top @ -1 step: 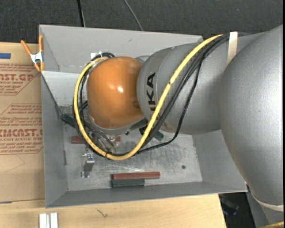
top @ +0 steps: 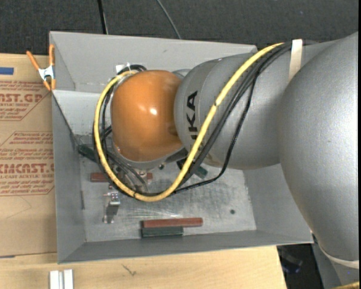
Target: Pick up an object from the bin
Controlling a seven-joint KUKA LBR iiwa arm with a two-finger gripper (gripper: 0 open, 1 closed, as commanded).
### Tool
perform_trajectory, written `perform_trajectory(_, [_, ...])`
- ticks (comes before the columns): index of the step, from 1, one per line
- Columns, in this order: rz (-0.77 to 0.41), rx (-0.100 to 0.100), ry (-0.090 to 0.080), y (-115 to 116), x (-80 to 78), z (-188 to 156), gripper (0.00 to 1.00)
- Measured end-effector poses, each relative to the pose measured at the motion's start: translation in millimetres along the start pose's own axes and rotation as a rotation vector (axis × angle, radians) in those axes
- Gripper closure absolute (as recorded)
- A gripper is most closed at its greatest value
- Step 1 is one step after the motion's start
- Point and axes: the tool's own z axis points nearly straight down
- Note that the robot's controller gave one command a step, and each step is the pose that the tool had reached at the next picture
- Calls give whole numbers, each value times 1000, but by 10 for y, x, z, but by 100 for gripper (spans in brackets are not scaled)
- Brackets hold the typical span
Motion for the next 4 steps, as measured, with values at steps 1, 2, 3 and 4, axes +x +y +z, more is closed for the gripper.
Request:
perform_trajectory(1, [0,-2,-6,-318,-600,876,0])
perform_trajectory(2, [213,1,2,-443,-713,832,0])
perform_trajectory(3, [183,1,-2,-769,-694,886,0])
perform_trajectory(4, [332,-3,-2,-744,-783,1220,0])
